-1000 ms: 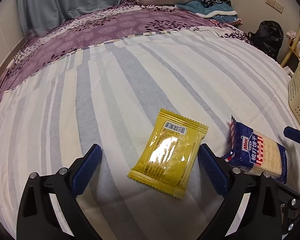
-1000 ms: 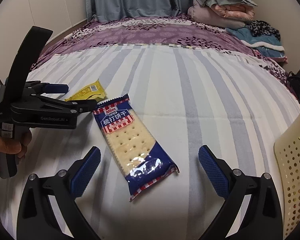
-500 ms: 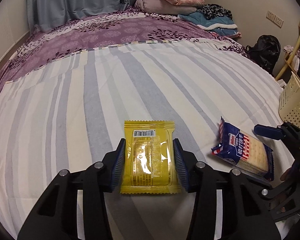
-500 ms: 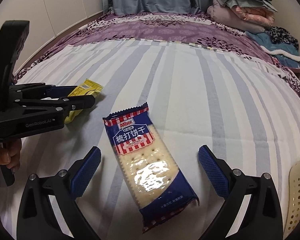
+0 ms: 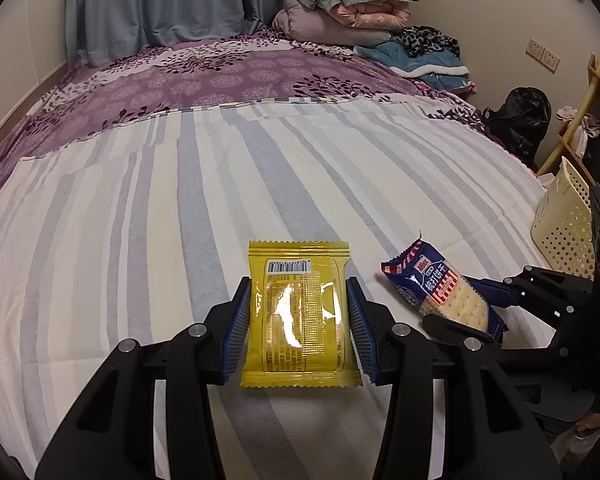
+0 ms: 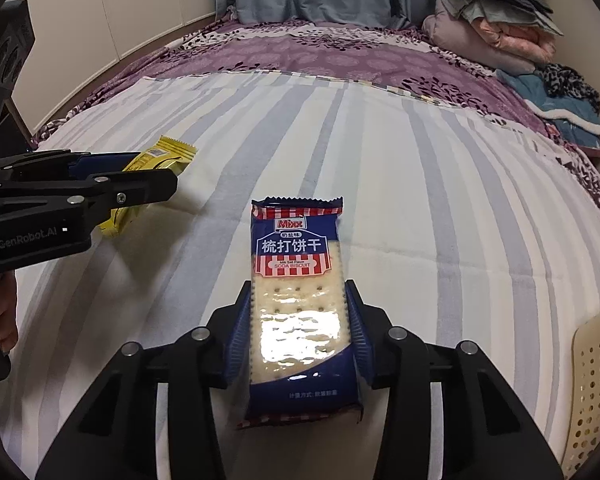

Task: Organize snacks
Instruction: 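Grasp the yellow biscuit pack with the left gripper while the right grasps the Mixx cracker pack, then carry both packs over the cream basket with both grippers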

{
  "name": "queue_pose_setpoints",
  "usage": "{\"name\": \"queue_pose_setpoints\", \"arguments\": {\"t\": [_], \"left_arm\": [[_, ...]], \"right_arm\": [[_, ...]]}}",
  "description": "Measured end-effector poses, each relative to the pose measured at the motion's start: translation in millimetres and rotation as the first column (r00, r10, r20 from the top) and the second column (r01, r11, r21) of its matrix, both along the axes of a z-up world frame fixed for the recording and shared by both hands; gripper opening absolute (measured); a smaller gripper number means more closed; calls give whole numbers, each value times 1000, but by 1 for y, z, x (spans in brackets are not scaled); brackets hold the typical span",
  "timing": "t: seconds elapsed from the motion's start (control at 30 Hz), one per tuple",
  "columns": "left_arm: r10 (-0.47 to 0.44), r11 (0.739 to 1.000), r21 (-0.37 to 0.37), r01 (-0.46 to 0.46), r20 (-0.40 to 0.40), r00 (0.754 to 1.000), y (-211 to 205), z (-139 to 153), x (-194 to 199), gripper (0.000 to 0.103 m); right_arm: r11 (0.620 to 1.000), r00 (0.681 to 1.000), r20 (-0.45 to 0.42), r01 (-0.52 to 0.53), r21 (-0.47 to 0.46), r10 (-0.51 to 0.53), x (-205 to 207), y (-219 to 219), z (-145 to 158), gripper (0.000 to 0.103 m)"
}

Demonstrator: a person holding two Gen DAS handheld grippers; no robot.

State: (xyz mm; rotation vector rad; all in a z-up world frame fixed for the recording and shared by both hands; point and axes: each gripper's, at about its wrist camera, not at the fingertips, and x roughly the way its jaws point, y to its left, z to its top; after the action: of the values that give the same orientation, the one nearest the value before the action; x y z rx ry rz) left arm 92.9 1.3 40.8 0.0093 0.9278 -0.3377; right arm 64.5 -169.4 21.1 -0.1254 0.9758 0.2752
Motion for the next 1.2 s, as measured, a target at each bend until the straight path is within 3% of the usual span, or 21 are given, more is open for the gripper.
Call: {"name": "queue_pose_setpoints", "arguments": {"t": [0.67, 0.93, 1.2], "left_arm": [[-94, 996, -5, 95, 91, 991, -48, 49, -31, 48], [-163, 987, 14, 162, 126, 979, -82, 69, -41, 48], [-253, 968, 44, 249, 155, 955, -133, 85, -53, 48]], "right_arm": [[972, 973, 152, 146, 186, -175, -48, -72, 71, 44], [942, 929, 232, 231, 243, -287, -71, -122, 104, 44], [897, 862, 293, 333, 290, -415, -100, -186, 125, 44]]}}
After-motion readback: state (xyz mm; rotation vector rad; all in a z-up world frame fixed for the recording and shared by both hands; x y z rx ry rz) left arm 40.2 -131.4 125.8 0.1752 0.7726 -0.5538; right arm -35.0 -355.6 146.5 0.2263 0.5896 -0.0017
